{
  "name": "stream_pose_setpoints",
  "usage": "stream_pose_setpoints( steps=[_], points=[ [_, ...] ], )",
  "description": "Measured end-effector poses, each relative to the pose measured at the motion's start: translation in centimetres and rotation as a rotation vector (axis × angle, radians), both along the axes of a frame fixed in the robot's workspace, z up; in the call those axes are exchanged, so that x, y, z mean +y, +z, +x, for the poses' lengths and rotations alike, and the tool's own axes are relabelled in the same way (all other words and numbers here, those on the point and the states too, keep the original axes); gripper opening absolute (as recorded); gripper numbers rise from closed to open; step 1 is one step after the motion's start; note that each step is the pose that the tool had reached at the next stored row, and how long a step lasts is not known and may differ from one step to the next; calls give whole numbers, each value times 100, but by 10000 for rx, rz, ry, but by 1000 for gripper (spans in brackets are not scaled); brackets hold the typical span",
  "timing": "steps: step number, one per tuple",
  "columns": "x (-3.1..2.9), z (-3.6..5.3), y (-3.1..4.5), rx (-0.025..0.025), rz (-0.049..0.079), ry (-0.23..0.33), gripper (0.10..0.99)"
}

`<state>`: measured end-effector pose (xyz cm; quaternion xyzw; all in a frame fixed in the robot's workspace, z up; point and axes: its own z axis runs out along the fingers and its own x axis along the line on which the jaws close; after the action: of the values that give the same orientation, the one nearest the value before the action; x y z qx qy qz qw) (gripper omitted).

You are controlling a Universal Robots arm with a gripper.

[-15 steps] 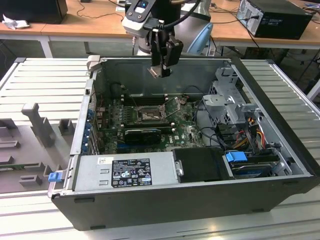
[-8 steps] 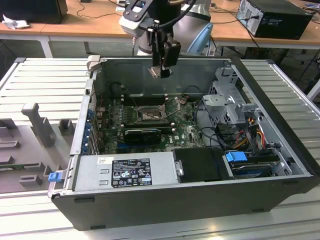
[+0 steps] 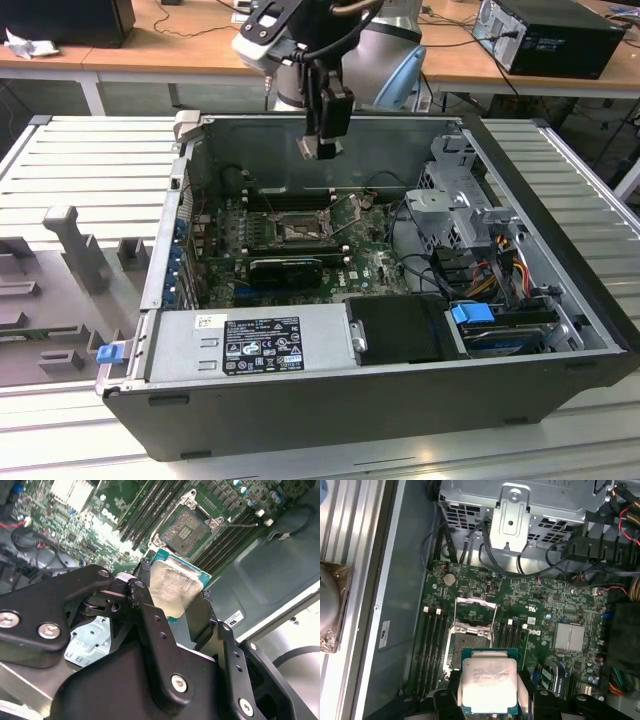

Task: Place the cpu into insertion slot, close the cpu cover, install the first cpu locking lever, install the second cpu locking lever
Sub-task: 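Place the cpu into insertion slot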

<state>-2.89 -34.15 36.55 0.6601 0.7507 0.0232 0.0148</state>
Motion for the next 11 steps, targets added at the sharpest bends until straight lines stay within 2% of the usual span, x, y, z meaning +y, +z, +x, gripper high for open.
stream_pose_setpoints(
  steps=[2, 4, 5, 11],
  points=[
    [0, 0, -22, 43, 2, -306, 525],
    [0, 0, -89, 155, 0, -738, 525],
    [0, 0, -131, 176, -1, -757, 525],
    [2, -1, -238, 223, -3, -793, 525]
  ],
)
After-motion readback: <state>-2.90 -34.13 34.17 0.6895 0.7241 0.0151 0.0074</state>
